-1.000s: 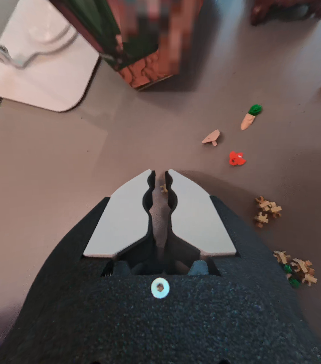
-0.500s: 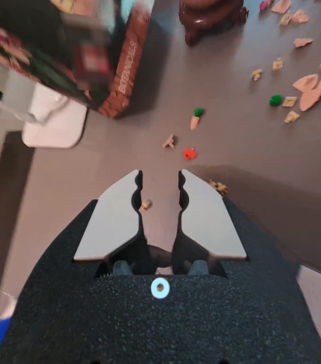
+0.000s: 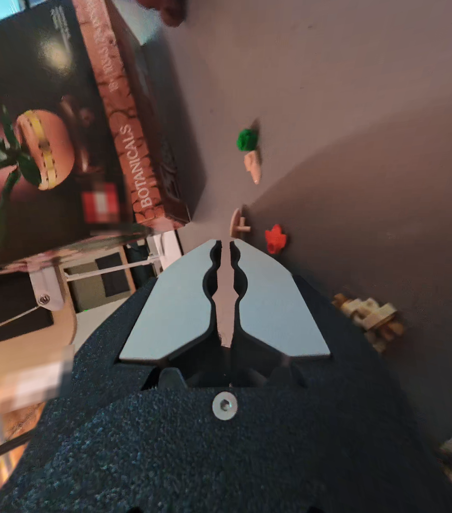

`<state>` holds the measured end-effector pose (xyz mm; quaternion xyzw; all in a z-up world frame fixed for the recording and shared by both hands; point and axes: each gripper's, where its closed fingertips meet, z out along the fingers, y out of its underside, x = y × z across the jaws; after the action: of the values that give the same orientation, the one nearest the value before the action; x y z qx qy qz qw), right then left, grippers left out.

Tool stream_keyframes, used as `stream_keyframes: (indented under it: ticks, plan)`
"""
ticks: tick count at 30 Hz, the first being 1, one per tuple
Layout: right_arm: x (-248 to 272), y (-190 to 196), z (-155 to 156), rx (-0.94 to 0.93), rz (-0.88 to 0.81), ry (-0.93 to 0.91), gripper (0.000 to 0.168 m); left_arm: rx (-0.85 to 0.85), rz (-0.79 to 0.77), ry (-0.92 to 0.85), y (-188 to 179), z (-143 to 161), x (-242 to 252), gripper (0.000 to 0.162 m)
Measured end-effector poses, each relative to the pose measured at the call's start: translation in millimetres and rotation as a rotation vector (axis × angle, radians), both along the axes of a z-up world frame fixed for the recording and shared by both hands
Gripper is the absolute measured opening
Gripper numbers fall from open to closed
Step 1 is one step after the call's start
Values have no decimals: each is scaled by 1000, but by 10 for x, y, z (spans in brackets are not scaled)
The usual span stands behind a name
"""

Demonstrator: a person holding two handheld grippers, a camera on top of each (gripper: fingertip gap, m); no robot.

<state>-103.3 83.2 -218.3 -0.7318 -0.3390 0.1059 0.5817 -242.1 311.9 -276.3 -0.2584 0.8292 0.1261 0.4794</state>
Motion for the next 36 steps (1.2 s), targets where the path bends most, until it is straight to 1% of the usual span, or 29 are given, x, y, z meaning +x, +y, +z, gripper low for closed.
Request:
stream_keyframes:
  ticks: [2, 6, 9, 13, 15, 17, 20, 22, 23, 24, 25, 27, 28, 29, 30, 32, 34, 36]
  plan:
    - [-15, -1, 24, 6, 6, 8, 20, 28, -9, -19, -35, -9, 34, 4]
    - [-14, -7, 40, 16, 6, 0, 20, -34, -27, -45, -247, -24, 110, 4]
    - [-7, -36, 49, 17, 3, 11, 20, -68, -50, -64, -484, -26, 232, 4]
    - [-19, -71, 44, 23, 6, 1, 20, -194, -134, -109, -984, -25, 536, 4]
    - [-15, -93, 66, 29, 8, 5, 20, -209, -155, -117, -1139, 38, 627, 4]
    - [-3, -125, 67, 27, 7, 14, 20, -226, -107, -164, -1102, 192, 635, 4]
    - [-35, -185, -10, -16, 36, 22, 20, -285, 55, -275, -890, 466, 457, 4]
    - [-99, -240, -90, -57, 78, 13, 20, -365, 152, -378, -884, 673, 311, 4]
    - [-142, -260, -132, -79, 101, 8, 20, -432, 214, -415, -925, 730, 232, 5]
    - [-189, -279, -175, -100, 125, 3, 20, -533, 286, -419, -1007, 712, 157, 8]
    - [-229, -289, -218, -121, 145, -3, 20, -676, 356, -387, -1154, 620, 97, 13]
    - [-289, -271, -288, -154, 166, -19, 20, -963, 467, -351, -1525, 439, 59, 22]
    - [-317, -241, -306, -165, 167, -22, 20, -1052, 483, -365, -1693, 389, 83, 23]
    - [-363, -207, -317, -179, 168, -22, 20, -1098, 475, -384, -1840, 350, 119, 22]
    - [-430, -166, -327, -196, 173, -27, 20, -1106, 463, -400, -1953, 310, 154, 21]
    - [-585, -65, -379, -245, 172, -54, 20, -1056, 458, -386, -2090, 182, 191, 17]
    - [-765, 47, -411, -280, 189, -80, 21, -1001, 481, -361, -2132, 61, 192, 17]
    - [-934, 128, -450, -315, 228, -93, 21, -986, 503, -371, -2134, 20, 198, 14]
